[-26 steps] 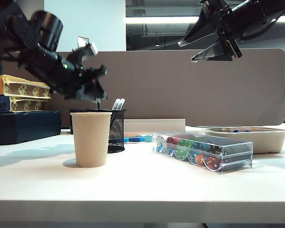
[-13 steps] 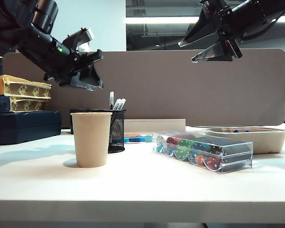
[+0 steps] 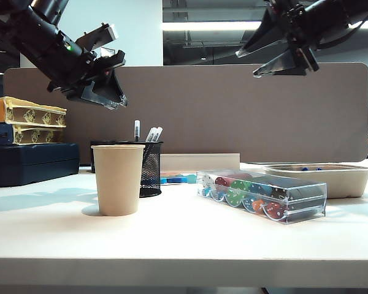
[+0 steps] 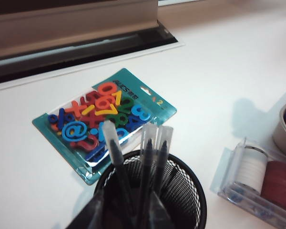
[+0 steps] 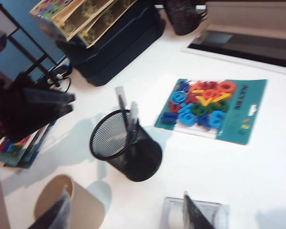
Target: Pick up one pen and put it in the pen container.
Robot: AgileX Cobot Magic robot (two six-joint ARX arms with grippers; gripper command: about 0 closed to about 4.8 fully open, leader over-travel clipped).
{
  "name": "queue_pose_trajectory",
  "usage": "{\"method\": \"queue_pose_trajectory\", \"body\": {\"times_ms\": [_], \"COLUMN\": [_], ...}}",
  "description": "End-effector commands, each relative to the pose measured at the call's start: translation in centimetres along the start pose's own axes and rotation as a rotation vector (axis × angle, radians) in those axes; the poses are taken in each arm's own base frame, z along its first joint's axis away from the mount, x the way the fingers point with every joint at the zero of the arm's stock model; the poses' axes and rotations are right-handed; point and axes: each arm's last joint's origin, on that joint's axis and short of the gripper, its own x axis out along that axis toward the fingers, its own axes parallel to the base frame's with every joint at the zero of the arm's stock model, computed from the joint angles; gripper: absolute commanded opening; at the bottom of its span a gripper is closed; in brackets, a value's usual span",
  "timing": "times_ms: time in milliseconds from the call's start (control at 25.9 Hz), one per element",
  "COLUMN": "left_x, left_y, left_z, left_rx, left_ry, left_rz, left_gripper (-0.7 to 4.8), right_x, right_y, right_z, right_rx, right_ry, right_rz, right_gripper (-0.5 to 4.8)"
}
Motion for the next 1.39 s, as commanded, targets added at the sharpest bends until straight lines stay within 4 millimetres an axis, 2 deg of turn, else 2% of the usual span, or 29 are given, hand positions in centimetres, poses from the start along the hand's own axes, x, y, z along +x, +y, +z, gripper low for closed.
{"method": "queue_pose_trajectory", "body": {"times_ms": [39, 464, 928, 1006, 1392], "left_x": [-1.1, -3.9, -7.5, -8.2, -11.1], "left_y": [-0.3, -1.2, -2.3, -2.5, -3.5], "left_z": [0.4, 1.7, 2.1, 1.9, 0.7], "left_rx": [0.046, 0.051, 0.112, 0.117, 0.120], "left_ry": [0.016, 0.004, 0.071, 0.063, 0.057], "left_rz": [-0.002, -0.003, -0.012, -0.012, -0.007], "left_gripper": [1.21, 1.18, 1.10, 0.81, 0.80], "right_x": [-1.8, -6.6, -8.2, -8.7, -11.7], "right_y": [0.3, 0.7, 1.9, 2.6, 6.1], "right_z": [1.0, 2.5, 2.2, 2.4, 2.5], "right_rx": [-0.039, -0.067, -0.021, -0.060, -0.190], "right_ry": [-0.050, -0.143, -0.110, -0.119, -0.124], "right_rz": [-0.023, -0.105, -0.121, -0.121, -0.257], "right_gripper": [2.96, 2.95, 2.95, 2.97, 2.97]}}
